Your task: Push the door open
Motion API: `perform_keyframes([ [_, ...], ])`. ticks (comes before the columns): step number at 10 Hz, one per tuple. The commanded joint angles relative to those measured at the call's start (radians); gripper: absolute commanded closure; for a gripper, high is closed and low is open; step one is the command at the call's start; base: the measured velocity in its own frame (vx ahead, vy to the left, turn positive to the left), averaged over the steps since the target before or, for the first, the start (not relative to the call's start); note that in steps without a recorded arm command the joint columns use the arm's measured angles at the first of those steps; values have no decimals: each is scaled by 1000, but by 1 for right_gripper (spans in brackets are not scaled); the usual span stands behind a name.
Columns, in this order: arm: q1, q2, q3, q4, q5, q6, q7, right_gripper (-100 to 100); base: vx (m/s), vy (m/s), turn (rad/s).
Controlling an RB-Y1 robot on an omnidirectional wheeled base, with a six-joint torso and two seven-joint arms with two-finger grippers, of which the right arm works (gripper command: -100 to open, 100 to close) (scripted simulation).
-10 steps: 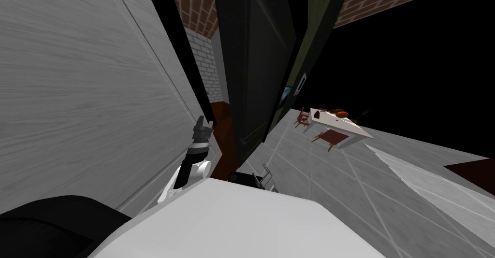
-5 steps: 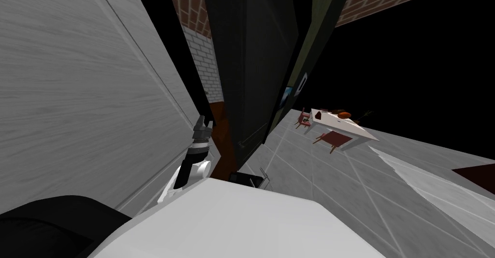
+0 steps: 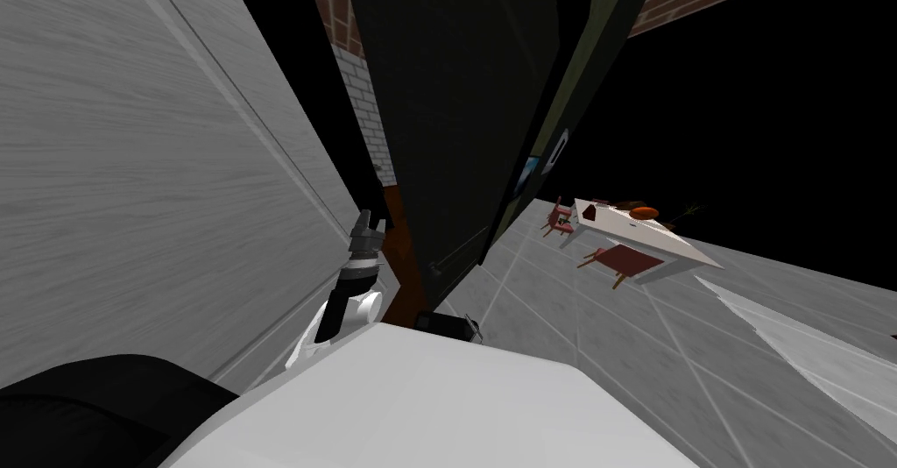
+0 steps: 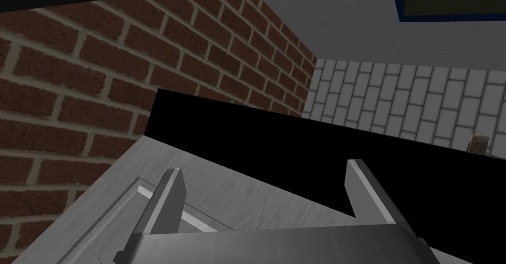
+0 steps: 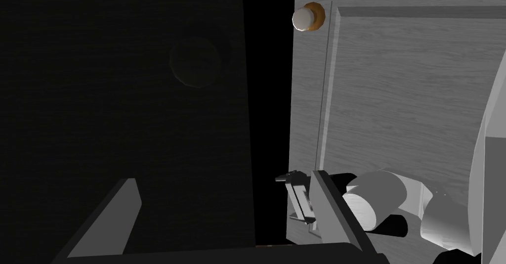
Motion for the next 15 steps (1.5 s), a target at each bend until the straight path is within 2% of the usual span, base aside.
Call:
perform_keyframes([
  [1, -1, 4, 1, 26, 11, -12, 19, -100, 61, 42, 52],
  [9, -1, 4, 1, 26, 11, -12, 19, -100, -3, -2, -2],
  [10, -42, -25, -9, 45, 0, 6, 21, -100, 66, 20, 100],
  [11, -63, -25, -11, 64, -3, 16, 24, -100, 127, 70, 124],
  [12, -75, -18, -13, 76, -6, 23, 25, -100, 121, 64, 93],
  [13, -66, -22, -13, 65, -4, 17, 20, -100, 49, 20, 12],
  [15, -83, -31, -9, 71, -6, 36, 20, -100, 87, 80, 30],
])
